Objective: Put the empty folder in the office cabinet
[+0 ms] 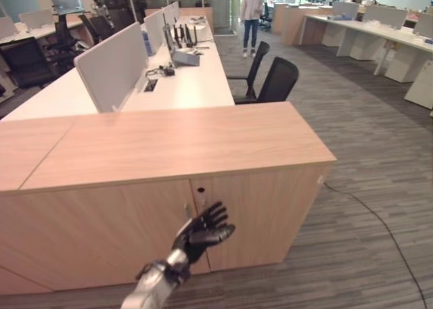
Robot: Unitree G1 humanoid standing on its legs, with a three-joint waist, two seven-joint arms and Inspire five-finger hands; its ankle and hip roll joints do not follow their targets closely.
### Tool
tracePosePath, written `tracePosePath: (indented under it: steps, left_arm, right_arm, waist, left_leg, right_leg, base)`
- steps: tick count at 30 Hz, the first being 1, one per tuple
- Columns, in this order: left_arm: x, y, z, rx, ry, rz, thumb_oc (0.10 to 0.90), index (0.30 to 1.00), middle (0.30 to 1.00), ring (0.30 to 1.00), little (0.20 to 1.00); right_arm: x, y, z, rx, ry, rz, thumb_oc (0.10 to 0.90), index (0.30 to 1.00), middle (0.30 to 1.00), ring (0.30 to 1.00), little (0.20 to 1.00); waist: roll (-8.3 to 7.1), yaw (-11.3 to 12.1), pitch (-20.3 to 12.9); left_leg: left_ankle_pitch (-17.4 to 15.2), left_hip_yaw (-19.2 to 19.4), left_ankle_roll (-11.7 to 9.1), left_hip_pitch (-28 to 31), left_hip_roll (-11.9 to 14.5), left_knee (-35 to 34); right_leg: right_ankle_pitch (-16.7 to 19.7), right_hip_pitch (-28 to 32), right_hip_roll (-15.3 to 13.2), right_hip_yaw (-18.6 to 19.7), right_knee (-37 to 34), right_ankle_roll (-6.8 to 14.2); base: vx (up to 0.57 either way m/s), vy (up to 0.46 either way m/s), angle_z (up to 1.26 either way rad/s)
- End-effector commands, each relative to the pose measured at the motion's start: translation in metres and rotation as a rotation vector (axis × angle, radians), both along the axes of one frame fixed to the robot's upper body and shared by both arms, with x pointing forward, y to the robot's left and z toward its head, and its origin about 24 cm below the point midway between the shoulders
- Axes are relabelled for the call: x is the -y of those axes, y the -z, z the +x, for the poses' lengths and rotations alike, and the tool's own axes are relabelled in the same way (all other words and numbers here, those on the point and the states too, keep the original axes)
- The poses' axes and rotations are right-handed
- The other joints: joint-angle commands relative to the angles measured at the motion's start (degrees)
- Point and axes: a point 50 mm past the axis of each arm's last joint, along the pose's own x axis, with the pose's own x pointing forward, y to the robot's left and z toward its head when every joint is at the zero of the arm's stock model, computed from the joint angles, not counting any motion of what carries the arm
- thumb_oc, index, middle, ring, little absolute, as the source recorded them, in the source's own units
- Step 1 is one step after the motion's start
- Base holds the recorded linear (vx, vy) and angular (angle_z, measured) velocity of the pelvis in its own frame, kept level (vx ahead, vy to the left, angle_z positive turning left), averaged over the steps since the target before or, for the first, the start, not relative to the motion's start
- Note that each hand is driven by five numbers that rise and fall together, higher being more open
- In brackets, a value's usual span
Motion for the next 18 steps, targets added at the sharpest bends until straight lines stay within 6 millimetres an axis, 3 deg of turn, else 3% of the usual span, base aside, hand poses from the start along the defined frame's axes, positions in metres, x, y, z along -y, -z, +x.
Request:
tracePosePath:
  steps: [1,3,4,5,6,9,11,15,18]
  left_arm:
    - [0.003,-0.027,0.040,0.165,-0.007,-0.087,0.800,0.900,0.900,0.900,0.900]
    - [-0.002,-0.018,0.033,0.122,-0.039,-0.075,0.800,0.900,0.900,0.900,0.900]
    - [-0.018,-0.001,0.022,0.053,-0.132,-0.003,0.800,0.900,0.900,0.900,0.900]
    - [-0.018,-0.001,0.022,0.053,-0.132,-0.003,0.800,0.900,0.900,0.900,0.900]
    - [-0.034,0.020,0.008,-0.056,-0.188,0.106,0.800,0.900,0.900,0.900,0.900]
    - [-0.053,0.065,-0.029,-0.331,-0.150,0.380,0.800,0.900,0.900,0.900,0.900]
    - [-0.063,0.085,-0.059,-0.529,-0.113,0.528,0.800,0.900,0.900,0.900,0.900]
    - [-0.075,0.095,-0.094,-0.685,0.115,0.901,0.800,0.900,0.900,0.900,0.900]
    - [-0.074,0.095,-0.096,-0.675,0.069,0.862,0.800,0.900,0.900,0.900,0.900]
  right_arm:
    - [0.000,0.000,0.017,0.013,-0.035,0.006,0.800,0.900,0.900,0.900,0.900]
    - [0.000,0.000,0.017,0.009,-0.038,0.006,0.800,0.900,0.900,0.900,0.900]
    - [0.002,0.000,0.019,0.015,-0.033,-0.001,0.800,0.900,0.900,0.900,0.900]
    - [0.002,0.000,0.019,0.015,-0.033,-0.001,0.800,0.900,0.900,0.900,0.900]
    - [0.004,-0.001,0.025,0.032,-0.036,-0.012,0.800,0.900,0.900,0.900,0.900]
    - [0.007,-0.002,0.036,0.059,-0.048,-0.026,0.800,0.900,0.900,0.900,0.900]
    - [0.008,-0.003,0.042,0.066,-0.072,-0.033,0.800,0.900,0.900,0.900,0.900]
    - [0.001,-0.003,0.058,0.091,-0.147,-0.060,0.800,0.900,0.900,0.900,0.900]
    - [-0.001,-0.002,0.058,0.105,-0.139,-0.054,0.800,0.900,0.900,0.900,0.900]
  waist:
    - [0.33,0.0,1.8]
    - [0.28,0.1,1.8]
    - [0.06,0.6,1.9]
    - [0.06,0.6,1.9]
    - [-0.16,0.9,1.8]
    - [-0.41,1.1,1.5]
    - [-0.71,1.0,1.0]
    - [-1.18,1.2,0.0]
    - [-1.12,1.4,0.1]
  left_leg:
    - [-5.1,-1.4,-0.4,0.1,0.0,0.1]
    - [-5.1,-1.4,-0.4,-0.1,0.1,0.1]
    - [-4.9,-1.7,-0.3,-0.3,0.1,0.1]
    - [-4.9,-1.7,-0.3,-0.3,0.1,0.1]
    - [-4.8,-2.0,-0.4,-0.4,0.1,0.1]
    - [-4.7,-2.0,-0.4,-0.4,0.1,0.1]
    - [-4.6,-1.9,-0.5,-0.3,0.2,0.1]
    - [-4.9,-1.8,-0.7,0.1,0.2,0.1]
    - [-4.8,-1.9,-0.7,0.0,0.2,0.1]
  right_leg:
    - [-5.5,2.1,-1.7,-2.4,0.4,4.9]
    - [-5.5,2.0,-1.6,-2.5,0.4,4.8]
    - [-5.5,1.9,-1.5,-2.6,0.4,4.7]
    - [-5.5,1.9,-1.5,-2.6,0.4,4.7]
    - [-5.6,2.0,-1.5,-2.7,0.4,4.5]
    - [-5.7,2.1,-1.4,-2.7,0.4,4.3]
    - [-5.7,2.1,-1.3,-2.7,0.4,4.1]
    - [-5.9,2.5,-1.4,-2.9,0.4,3.9]
    - [-5.8,2.3,-1.4,-3.1,0.4,3.9]
  base:
    - [0.00,0.000,0.00]
    - [0.00,0.000,0.00]
    - [0.00,0.000,0.00]
    - [-0.01,-0.027,0.03]
    - [0.00,-0.024,0.05]
    - [0.01,-0.023,0.15]
    - [0.00,0.000,0.00]
    - [0.03,-0.001,0.01]
    - [0.01,0.001,0.01]
